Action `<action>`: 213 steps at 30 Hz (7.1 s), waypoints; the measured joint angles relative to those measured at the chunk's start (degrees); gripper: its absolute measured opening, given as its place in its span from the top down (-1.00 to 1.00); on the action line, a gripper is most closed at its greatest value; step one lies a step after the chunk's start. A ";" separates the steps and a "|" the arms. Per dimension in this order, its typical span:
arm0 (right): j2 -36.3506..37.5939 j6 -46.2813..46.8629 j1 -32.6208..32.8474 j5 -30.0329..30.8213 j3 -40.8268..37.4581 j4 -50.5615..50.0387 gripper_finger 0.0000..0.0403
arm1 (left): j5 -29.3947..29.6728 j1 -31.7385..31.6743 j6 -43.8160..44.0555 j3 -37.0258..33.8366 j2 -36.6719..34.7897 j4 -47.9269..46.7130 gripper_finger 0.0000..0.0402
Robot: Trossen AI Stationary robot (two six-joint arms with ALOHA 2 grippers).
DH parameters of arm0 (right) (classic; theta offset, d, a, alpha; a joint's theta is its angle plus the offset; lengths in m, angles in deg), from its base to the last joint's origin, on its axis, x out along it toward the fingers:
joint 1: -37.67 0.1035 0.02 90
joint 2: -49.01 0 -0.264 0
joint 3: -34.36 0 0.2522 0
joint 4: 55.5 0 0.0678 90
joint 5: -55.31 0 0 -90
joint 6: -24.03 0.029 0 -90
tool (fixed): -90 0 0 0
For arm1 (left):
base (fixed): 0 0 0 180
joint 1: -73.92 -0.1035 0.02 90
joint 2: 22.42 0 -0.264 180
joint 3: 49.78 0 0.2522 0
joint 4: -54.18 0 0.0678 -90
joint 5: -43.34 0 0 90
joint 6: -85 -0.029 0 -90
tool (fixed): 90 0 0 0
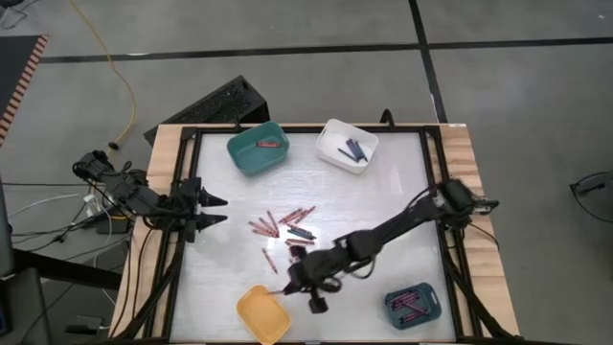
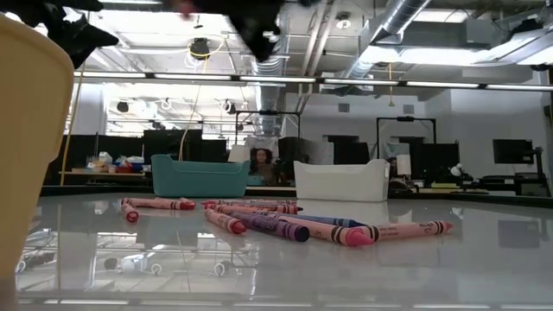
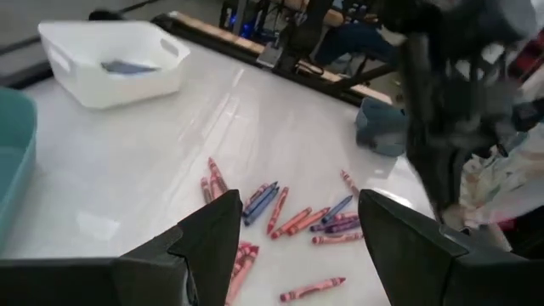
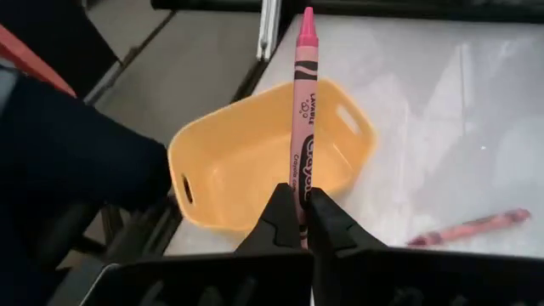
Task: Sort crayons
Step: Put the pink crayon into the yellow bin
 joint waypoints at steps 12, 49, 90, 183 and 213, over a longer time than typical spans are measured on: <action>-15.88 -4.50 0.66 -0.66 26.36 -15.57 1.00 | 0.02 0.00 4.26 0.00 0.02 -0.52 -0.14; -13.30 -2.90 -0.15 6.56 33.88 -61.00 0.41 | 0.28 0.00 3.71 0.00 0.02 -0.55 -0.14; -13.92 0.32 4.56 4.99 16.65 -57.98 0.97 | -7.16 0.89 -13.92 -4.72 -6.04 7.29 -0.14; -14.53 1.16 -5.72 8.29 16.74 -11.68 0.64 | -4.59 2.73 -10.75 -20.72 -17.64 13.02 -0.14; -14.64 -1.83 -10.48 20.33 14.06 -12.94 0.64 | -0.72 2.73 -16.37 -20.72 -17.64 9.34 -0.14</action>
